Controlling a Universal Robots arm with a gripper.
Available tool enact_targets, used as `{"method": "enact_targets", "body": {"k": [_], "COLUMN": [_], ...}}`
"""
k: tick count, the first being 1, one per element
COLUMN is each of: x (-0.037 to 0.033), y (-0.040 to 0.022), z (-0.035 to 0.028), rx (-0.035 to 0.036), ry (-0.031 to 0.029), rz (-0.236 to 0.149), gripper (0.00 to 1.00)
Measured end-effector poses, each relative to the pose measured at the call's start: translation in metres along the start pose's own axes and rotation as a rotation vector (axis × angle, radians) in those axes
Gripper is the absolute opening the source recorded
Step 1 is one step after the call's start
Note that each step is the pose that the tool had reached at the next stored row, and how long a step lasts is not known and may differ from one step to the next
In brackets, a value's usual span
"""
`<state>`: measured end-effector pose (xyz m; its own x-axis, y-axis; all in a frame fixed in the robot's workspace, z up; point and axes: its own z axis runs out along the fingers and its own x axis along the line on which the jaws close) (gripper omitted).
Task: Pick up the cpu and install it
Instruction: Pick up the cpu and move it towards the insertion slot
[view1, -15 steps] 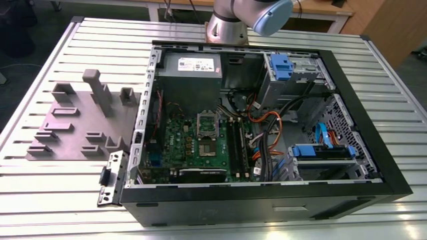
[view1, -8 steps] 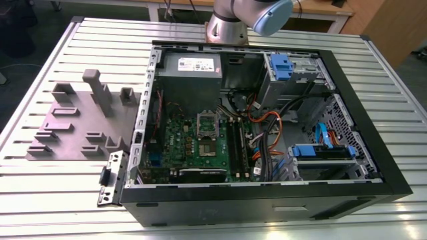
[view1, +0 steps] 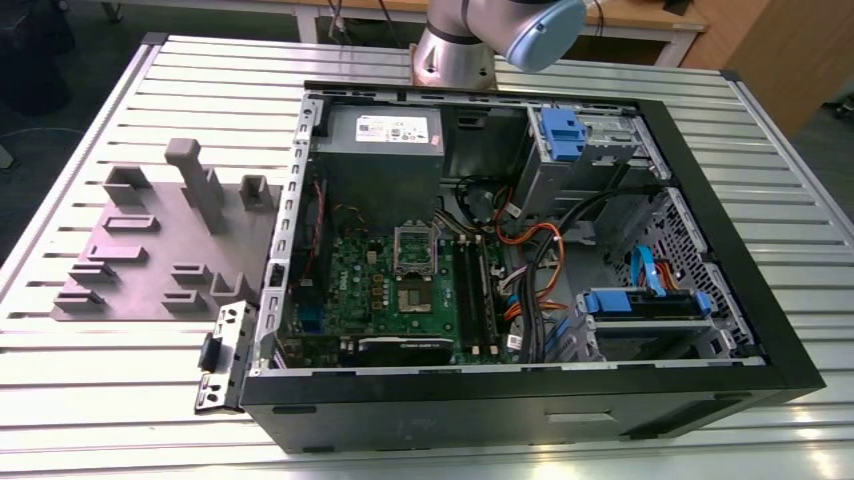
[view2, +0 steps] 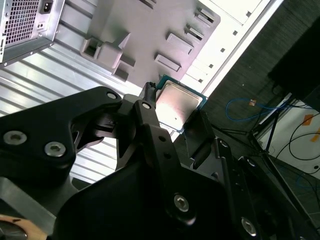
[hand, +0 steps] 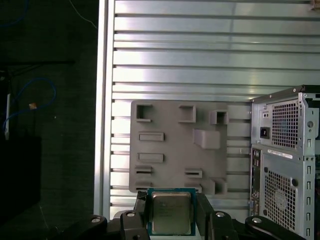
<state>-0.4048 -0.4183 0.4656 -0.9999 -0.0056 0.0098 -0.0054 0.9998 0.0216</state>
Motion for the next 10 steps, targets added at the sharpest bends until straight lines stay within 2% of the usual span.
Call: {"method": "enact_targets", "body": {"k": [10], "x": [-0.0003], "y": [-0.0007], "z": [0.0000], "rx": [0.0001], "ry": [0.0000], "rz": [0.000], "gripper": [0.47]}}
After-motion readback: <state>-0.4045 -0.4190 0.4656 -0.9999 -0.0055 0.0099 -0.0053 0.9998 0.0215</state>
